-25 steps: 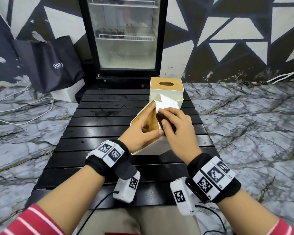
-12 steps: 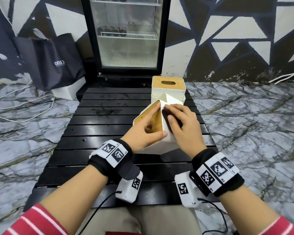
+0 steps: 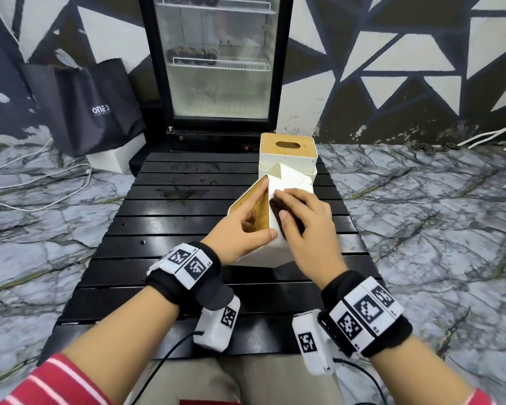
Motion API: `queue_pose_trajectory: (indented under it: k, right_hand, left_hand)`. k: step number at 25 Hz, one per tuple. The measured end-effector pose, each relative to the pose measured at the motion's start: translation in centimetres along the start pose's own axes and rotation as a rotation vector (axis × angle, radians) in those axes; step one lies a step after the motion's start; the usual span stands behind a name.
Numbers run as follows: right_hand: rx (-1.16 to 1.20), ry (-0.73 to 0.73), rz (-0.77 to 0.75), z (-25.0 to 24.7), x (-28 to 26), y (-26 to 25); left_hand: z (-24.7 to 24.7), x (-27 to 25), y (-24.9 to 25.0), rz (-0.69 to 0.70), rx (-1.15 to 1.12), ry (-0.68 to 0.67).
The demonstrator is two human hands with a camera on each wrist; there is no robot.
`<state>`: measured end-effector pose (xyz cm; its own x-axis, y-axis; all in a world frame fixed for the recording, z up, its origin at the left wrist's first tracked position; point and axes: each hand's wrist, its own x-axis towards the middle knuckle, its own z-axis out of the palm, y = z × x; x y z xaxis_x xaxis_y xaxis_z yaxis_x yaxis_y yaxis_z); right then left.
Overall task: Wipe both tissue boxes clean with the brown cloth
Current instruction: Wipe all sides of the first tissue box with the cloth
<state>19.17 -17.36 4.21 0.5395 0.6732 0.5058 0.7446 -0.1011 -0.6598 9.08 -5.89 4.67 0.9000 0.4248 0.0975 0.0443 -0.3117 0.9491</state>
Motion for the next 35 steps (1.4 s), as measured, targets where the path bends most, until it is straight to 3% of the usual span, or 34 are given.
queue_pose_trajectory:
  k: [8, 14, 19, 24, 29, 35]
  right_hand:
    - [-0.043, 0.019, -0.067, -0.2, -2.3, 1.4]
    - [-0.020, 0.019, 0.019, -1.4, -1.4, 2.6]
    - [-0.036, 0.024, 0.116, -1.4, 0.8, 2.0]
    - [-0.065, 0.003, 0.026, -1.7, 0.5, 2.0]
    - [-0.082, 0.014, 0.131, -1.5, 2.6, 1.7]
    - [-0.085, 0.004, 0.077, -2.2, 2.0, 2.2]
  left_hand:
    - [0.2, 0.2, -0.2, -0.021, -0.141, -0.010]
    - [0.3, 0.1, -0.4, -0.023, -0.185, -0.021]
    - [0.7, -0.1, 0.0, -0.014, -0.164, -0.024]
    - [0.7, -0.2, -0.3, -0.025, -0.170, -0.015]
    - [0.6, -0.2, -0.2, -0.024, -0.138, -0.027]
    - [1.0, -0.2, -0.1, -0.021, -0.129, -0.007]
